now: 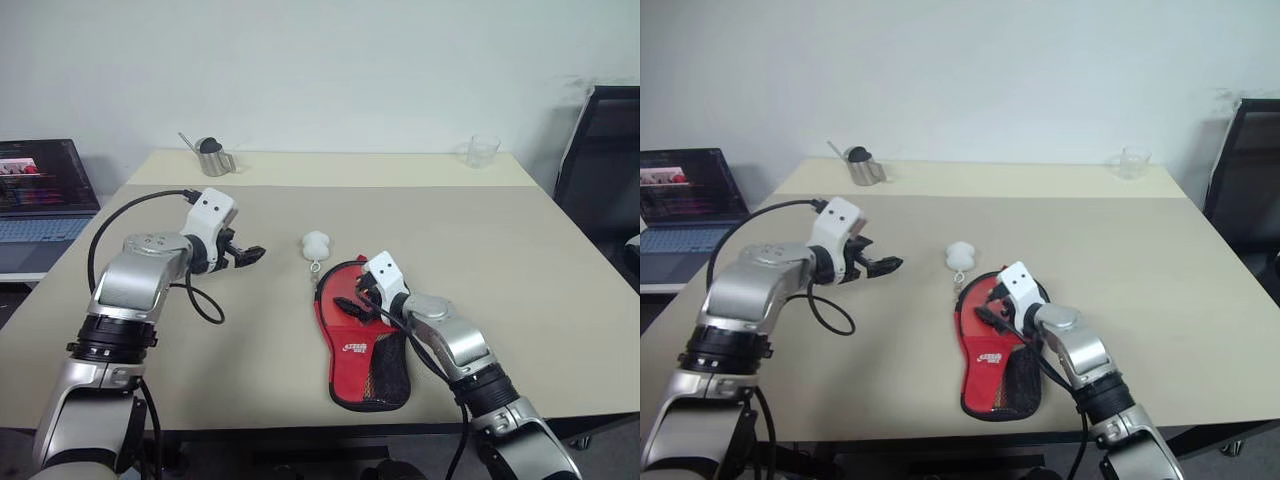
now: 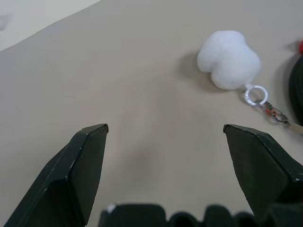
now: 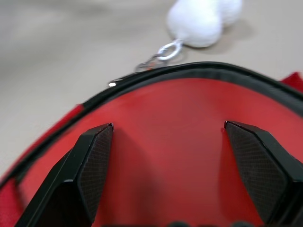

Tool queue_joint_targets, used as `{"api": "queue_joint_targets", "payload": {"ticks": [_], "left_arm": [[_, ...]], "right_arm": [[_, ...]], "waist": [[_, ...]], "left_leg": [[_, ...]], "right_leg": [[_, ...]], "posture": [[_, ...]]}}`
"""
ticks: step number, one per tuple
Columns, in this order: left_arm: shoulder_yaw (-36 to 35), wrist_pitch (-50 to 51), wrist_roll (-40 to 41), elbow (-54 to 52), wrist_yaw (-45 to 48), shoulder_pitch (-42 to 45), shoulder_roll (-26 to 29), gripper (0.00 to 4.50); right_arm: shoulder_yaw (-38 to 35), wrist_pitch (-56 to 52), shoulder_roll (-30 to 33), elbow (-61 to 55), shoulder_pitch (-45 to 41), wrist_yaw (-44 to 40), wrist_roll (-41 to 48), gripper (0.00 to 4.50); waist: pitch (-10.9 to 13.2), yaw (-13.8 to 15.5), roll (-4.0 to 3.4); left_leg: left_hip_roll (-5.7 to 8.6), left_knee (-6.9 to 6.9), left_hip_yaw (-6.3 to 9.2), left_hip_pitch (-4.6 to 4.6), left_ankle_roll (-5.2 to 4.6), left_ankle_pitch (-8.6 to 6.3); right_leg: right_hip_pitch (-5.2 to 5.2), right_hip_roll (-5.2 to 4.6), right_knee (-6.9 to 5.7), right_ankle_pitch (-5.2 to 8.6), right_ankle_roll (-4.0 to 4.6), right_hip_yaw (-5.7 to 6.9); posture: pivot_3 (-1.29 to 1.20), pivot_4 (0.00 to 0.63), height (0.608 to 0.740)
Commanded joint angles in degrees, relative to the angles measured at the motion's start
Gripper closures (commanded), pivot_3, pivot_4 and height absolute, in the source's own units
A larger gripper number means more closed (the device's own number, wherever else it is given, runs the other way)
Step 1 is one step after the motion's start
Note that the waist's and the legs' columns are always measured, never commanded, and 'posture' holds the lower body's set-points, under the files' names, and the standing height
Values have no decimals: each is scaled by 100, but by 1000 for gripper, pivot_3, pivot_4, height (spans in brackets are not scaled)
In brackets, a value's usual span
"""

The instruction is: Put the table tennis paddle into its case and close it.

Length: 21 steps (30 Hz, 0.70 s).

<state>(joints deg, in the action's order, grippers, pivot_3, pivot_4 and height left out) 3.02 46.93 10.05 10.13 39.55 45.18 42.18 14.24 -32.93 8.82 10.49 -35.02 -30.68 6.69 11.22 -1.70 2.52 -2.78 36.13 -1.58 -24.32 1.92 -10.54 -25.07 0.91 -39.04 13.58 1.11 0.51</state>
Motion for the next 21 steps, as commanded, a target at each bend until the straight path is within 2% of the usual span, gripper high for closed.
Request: {"api": "queue_joint_targets", "payload": {"ticks": [1, 7, 11, 21], "left_arm": [[51, -161, -87, 150, 68, 380, -81, 225], [-134, 504, 214, 607, -379, 671, -1117, 225], [18, 280, -81, 1374, -815, 1083, -1666, 225], [115, -197, -376, 2605, -1216, 1442, -2227, 225]], "right_arm": [[104, -249, -41, -52, 40, -109, 20, 416], [39, -384, -135, -38, 26, -39, 26, 416], [12, -487, -176, -65, 22, -19, 18, 416], [5, -597, -161, -198, 124, 36, -9, 416]], "waist": [[-4, 1, 6], [-19, 7, 25], [-21, -6, 30], [-23, -9, 31]], "left_leg": [[0, 0, 0, 0, 0, 0], [7, 1, -2, 18, -1, 0], [5, 1, -2, 35, -1, 0], [6, -2, -3, 44, -1, 0]], "right_leg": [[0, 0, 0, 0, 0, 0], [24, -3, 3, -1, 0, -2], [39, -4, 2, -1, 0, -2], [47, -6, 4, -1, 0, -3]], "posture": [[0, 150, 740], [0, 150, 740], [0, 150, 740], [0, 150, 740]]}}
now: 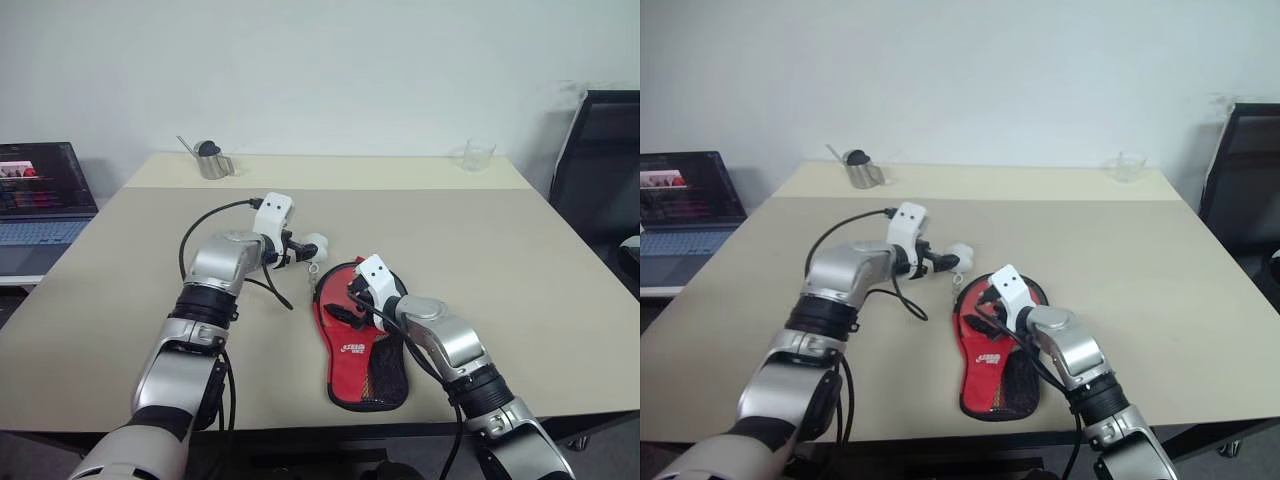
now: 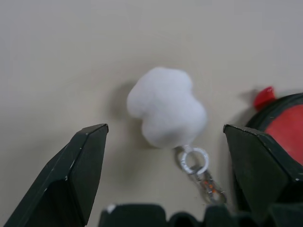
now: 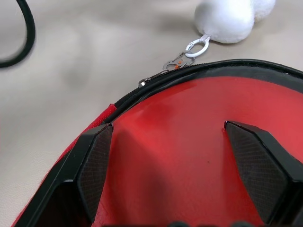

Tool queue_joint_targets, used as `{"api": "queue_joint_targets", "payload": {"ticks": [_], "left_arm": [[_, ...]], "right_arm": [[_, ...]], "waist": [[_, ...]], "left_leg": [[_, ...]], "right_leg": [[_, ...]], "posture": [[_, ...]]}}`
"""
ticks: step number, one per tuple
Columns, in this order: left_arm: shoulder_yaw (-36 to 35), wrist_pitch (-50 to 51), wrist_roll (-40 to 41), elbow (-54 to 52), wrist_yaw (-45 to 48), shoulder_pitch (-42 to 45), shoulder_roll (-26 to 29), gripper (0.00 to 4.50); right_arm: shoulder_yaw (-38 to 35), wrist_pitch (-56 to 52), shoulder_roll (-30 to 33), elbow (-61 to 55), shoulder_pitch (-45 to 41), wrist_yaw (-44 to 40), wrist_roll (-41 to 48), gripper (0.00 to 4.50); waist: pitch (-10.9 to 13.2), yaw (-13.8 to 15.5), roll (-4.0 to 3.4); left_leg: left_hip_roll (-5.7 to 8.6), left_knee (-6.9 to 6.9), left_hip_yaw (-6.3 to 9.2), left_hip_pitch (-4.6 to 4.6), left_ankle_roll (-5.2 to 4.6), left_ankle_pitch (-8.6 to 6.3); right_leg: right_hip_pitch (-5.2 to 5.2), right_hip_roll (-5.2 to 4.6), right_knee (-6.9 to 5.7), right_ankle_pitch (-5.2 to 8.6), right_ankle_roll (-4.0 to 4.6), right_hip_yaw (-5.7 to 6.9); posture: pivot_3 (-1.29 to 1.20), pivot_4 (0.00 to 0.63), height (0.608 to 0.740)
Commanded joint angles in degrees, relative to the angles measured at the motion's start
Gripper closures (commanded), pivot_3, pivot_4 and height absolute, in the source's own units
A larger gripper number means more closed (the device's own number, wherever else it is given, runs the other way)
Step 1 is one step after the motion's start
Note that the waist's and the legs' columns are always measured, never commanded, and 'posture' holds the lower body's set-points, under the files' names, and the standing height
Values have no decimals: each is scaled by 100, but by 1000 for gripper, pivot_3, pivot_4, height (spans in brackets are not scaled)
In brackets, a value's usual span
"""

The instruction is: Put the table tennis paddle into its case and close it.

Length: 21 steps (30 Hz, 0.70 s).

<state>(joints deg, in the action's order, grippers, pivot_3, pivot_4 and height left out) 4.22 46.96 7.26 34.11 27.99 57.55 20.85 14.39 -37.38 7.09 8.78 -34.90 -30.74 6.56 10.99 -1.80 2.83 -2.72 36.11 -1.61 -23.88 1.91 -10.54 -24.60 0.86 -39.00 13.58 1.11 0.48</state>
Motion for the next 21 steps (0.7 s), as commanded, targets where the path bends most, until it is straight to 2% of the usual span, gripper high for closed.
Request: {"api": "queue_joint_targets", "payload": {"ticks": [1, 14, 19, 21], "left_arm": [[4, -266, -121, 354, -61, 248, -157, 225], [-174, -1162, -225, 2341, -5, 916, -605, 225], [-277, -1542, -345, 2969, -287, 1156, -739, 225], [-305, -1697, -383, 3129, -346, 1262, -806, 598]], "right_arm": [[-6, -161, 5, -35, 115, 49, 4, 416], [98, -148, -75, -34, 124, 26, -27, 416], [159, -199, -78, -126, 174, -18, -45, 416], [163, -236, -79, -182, 203, -11, -44, 371]], "waist": [[0, 1, 0], [0, -12, 1], [-1, -3, 2], [-1, -2, 2]], "left_leg": [[1, 0, 0, 0, 0, 0], [0, -4, -1, 2, 0, 0], [2, -1, 2, 4, 0, 0], [3, -1, 2, 6, 0, 0]], "right_leg": [[1, -1, 0, 0, 0, 0], [1, 0, 4, 0, 0, 2], [7, 0, 4, 0, -1, 6], [11, 0, 4, 0, -1, 6]], "posture": [[0, 150, 740], [0, 150, 740], [0, 150, 740], [0, 150, 740]]}}
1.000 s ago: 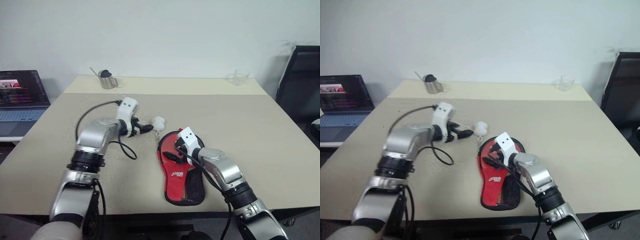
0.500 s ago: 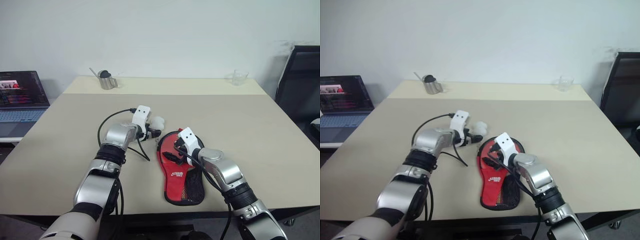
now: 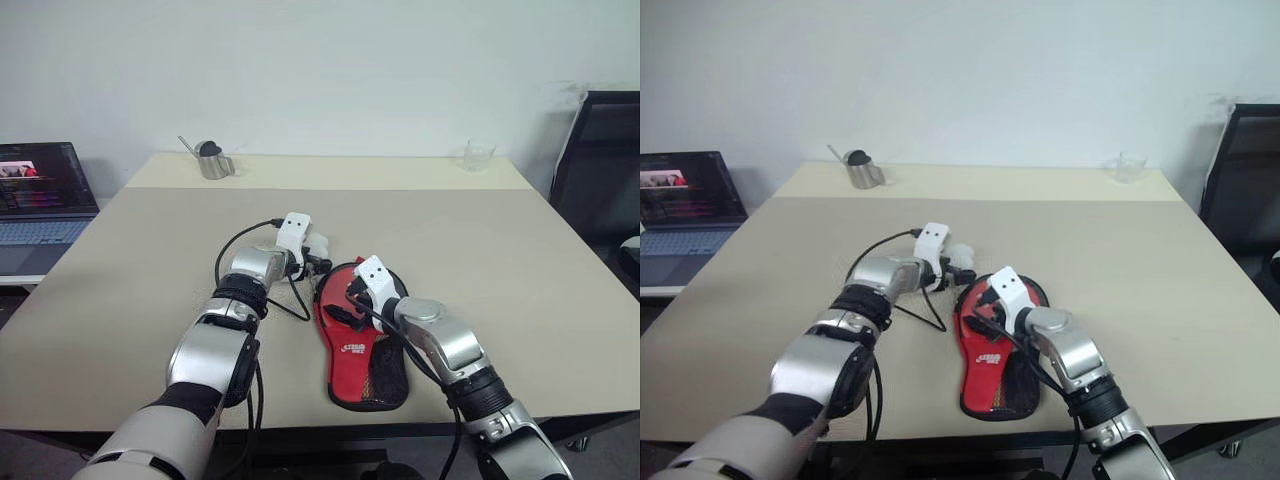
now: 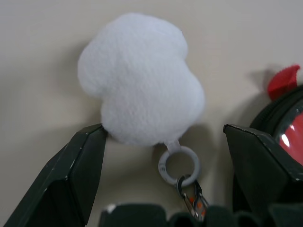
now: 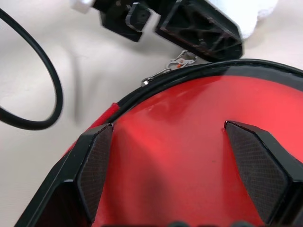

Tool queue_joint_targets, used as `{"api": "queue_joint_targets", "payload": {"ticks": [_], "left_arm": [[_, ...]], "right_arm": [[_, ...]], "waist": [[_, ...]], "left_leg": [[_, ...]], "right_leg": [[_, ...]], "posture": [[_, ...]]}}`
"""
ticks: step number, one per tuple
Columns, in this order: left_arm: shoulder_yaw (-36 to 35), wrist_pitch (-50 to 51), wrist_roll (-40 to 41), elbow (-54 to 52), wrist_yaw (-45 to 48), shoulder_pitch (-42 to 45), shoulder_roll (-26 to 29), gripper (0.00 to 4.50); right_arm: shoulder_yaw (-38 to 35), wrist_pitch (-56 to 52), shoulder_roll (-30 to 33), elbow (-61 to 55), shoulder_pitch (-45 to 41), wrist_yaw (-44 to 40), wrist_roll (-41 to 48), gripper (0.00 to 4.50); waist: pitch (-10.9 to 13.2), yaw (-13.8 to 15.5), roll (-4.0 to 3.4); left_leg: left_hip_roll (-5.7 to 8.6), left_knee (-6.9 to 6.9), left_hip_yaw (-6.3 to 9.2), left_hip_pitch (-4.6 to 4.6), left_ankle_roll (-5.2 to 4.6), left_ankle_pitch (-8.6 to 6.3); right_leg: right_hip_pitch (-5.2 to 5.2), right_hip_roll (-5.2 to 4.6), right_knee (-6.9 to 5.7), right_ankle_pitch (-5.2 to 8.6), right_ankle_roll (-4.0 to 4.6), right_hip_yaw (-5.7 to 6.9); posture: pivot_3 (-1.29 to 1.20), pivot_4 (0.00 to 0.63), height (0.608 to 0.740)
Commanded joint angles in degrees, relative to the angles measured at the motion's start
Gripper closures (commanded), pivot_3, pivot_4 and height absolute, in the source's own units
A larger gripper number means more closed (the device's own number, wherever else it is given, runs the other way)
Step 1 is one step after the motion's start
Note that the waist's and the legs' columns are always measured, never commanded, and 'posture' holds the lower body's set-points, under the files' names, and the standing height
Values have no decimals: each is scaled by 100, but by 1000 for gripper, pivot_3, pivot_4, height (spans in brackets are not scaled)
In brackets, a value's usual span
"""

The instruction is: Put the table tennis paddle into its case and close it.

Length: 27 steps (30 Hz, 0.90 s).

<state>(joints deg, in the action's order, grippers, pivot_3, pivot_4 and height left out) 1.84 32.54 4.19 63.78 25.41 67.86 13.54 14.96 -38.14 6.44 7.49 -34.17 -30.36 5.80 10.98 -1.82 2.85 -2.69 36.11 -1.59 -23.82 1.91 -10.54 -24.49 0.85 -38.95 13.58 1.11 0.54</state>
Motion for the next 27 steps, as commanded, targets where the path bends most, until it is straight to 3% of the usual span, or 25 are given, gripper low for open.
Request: {"api": "queue_joint_targets", "payload": {"ticks": [1, 12, 27], "left_arm": [[-70, -340, -97, 231, -89, 283, -117, 761], [-258, -988, -256, 899, -427, 621, -363, 4484], [204, -1861, -1205, 1234, -608, 1125, -670, 4484]], "right_arm": [[110, -181, -9, -85, 151, -50, 34, 371], [140, -836, 13, -816, 483, -17, 156, 371], [278, -1338, 209, -1390, 639, 8, 270, 371]], "waist": [[0, 2, 0], [0, 0, 0], [0, 5, 0]], "left_leg": [[0, 0, 0, 0, 0, 0], [-1, -3, 1, -1, 1, -1], [0, -5, 2, -4, 1, -1]], "right_leg": [[0, 0, 0, 0, 0, 0], [0, -1, 7, 0, 0, 3], [0, -1, 12, 1, -1, 6]], "posture": [[0, 150, 740], [0, 150, 740], [0, 150, 740]]}}
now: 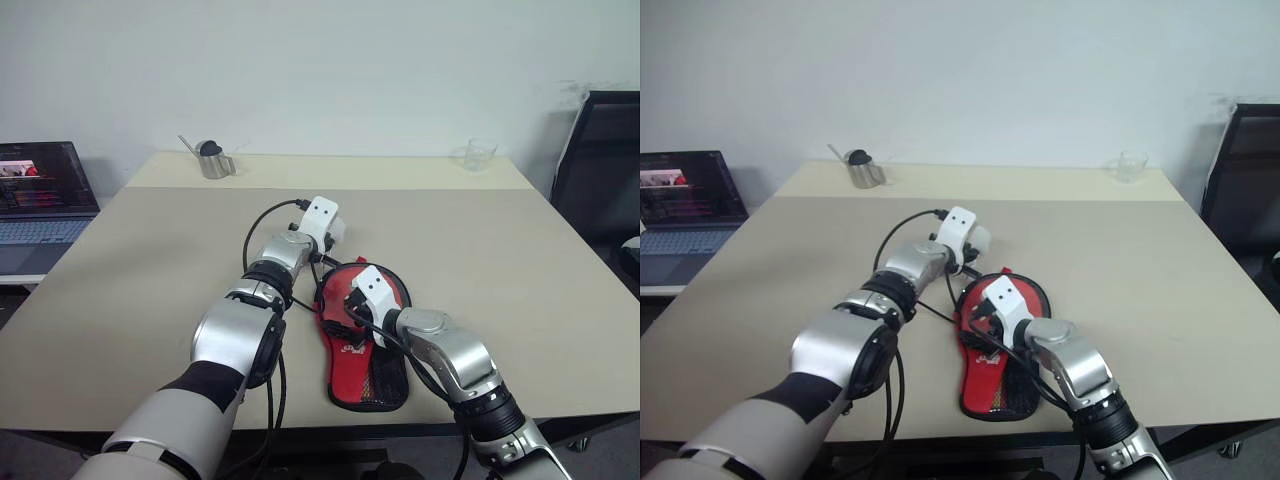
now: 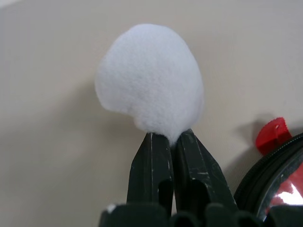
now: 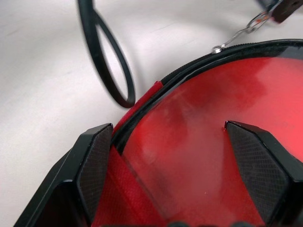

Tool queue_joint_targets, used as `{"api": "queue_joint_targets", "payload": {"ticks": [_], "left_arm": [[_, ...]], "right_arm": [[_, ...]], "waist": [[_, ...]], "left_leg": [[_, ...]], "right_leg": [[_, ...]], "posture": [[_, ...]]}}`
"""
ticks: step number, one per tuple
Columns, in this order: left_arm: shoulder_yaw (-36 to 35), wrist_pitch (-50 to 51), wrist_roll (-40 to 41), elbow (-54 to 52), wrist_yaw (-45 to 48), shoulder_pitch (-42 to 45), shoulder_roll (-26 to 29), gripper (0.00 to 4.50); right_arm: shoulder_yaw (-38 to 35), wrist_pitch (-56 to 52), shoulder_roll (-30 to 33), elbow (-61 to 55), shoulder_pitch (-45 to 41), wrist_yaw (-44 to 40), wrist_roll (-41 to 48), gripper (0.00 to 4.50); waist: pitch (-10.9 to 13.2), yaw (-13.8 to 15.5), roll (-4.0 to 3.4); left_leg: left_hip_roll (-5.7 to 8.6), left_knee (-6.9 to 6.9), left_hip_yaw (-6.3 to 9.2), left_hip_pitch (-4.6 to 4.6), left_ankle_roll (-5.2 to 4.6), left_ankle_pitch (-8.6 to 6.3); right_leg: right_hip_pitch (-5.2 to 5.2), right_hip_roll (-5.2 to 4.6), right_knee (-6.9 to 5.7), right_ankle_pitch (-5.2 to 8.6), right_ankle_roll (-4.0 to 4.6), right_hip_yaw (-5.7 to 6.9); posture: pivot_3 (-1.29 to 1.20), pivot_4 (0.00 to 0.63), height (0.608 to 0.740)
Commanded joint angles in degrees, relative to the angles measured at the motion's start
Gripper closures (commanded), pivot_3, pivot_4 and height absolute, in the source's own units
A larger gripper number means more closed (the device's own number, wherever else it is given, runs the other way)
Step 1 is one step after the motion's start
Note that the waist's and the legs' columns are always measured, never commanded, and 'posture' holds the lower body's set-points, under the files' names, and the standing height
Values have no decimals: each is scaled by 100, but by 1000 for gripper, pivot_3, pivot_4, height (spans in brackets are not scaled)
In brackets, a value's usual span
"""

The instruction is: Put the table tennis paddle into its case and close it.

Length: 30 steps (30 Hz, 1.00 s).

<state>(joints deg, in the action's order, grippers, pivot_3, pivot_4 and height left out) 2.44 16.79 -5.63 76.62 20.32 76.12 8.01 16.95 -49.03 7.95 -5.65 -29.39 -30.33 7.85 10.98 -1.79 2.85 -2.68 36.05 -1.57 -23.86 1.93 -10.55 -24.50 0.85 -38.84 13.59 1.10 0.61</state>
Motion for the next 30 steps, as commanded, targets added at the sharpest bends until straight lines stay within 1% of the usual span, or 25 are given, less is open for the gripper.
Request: {"api": "queue_joint_targets", "payload": {"ticks": [1, 7, 14, 19, 30], "left_arm": [[185, -328, -293, -34, -120, 318, -158, 4484], [577, -582, -801, 65, -194, 397, -530, 4484], [748, -805, -1129, 125, -225, 422, -809, 4484], [1035, -1105, -1508, 146, -341, 407, -1070, 4484], [1408, -1593, -1974, 168, -526, 439, -1412, 4484]], "right_arm": [[81, -283, 70, -114, 180, 9, 78, 371], [100, -528, 111, -399, 270, 32, 138, 371], [117, -740, 71, -616, 354, 122, 174, 371], [106, -880, 54, -781, 461, 219, 224, 371], [137, -1066, 51, -1063, 620, 419, 351, 371]], "waist": [[0, 3, 0], [0, 7, 0], [0, 8, 0], [0, 18, 0], [0, 39, 0]], "left_leg": [[0, 0, 0, 0, 0, 0], [3, 0, -1, -2, 0, 0], [2, -2, 1, -4, 0, -1], [4, -3, 1, -6, 0, -1], [8, -5, 4, -12, -1, -1]], "right_leg": [[0, 0, 1, 0, 0, 0], [0, 0, 5, 0, 0, 0], [0, 0, 8, 0, 0, 1], [0, 0, 13, 1, -1, 2], [0, -1, 23, 1, -2, 6]], "posture": [[0, 150, 740], [0, 150, 740], [0, 150, 740], [0, 150, 740], [0, 150, 740]]}}
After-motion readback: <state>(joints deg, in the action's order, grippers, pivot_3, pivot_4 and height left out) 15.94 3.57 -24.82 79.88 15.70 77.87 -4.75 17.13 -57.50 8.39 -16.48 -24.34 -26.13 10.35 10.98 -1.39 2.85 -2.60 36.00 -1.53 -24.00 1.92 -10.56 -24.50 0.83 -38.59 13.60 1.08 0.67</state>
